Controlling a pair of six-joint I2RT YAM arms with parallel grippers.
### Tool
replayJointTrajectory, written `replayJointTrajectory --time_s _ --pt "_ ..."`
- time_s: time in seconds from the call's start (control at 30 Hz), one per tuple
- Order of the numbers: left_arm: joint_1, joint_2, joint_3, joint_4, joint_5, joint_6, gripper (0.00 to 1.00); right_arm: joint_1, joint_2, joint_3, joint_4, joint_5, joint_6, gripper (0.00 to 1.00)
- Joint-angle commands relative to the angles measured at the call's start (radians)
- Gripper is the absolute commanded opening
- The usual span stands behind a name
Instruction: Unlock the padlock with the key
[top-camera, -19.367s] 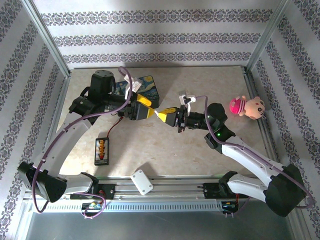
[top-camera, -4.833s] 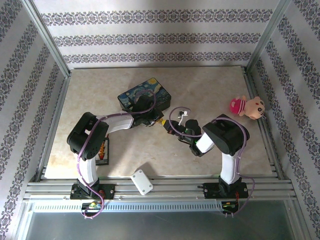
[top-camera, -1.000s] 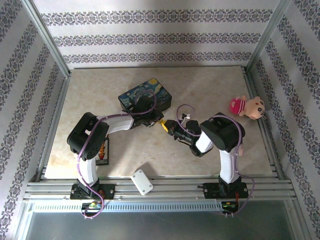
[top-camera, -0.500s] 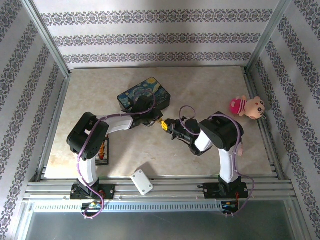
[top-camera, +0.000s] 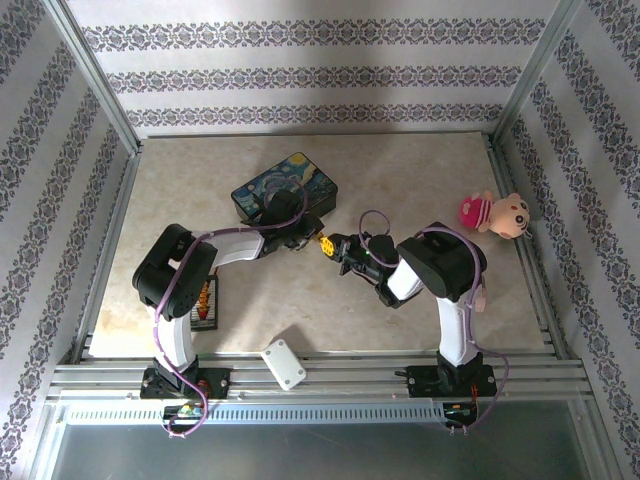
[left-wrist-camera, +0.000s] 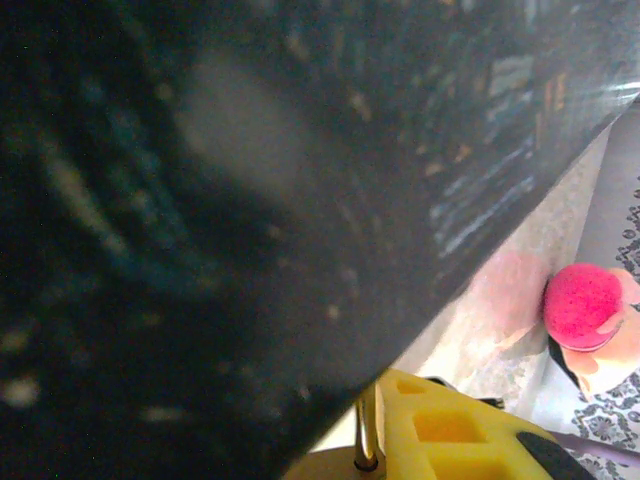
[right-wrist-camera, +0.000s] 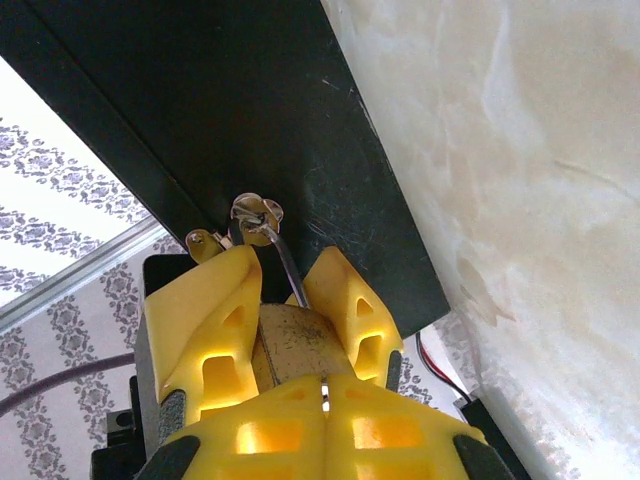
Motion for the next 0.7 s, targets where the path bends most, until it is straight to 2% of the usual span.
replayJointTrajectory --time_s 0.0,0.3,0.57,0.67 --pt "-0.055 -0.017 -0.024 -0.009 0.195 -0.043 0.21 0.01 0.006 0.011 -0.027 0.071 0.129 0.0" --pt "-0.055 -0.026 -0.025 -0.002 0.198 -0.036 0.45 0.008 0.014 -0.001 -0.027 0.085 0.118 0.0" --pt "-0.046 -0.065 -0.053 -0.025 0.188 -0.022 0.73 0.011 0.031 0.02 -0.027 0.096 0.118 0.0" --pt "-0.04 -0.091 -0.065 -0.045 0.178 -0.011 0.81 0.014 0.033 0.023 -0.027 0.1 0.115 0.0"
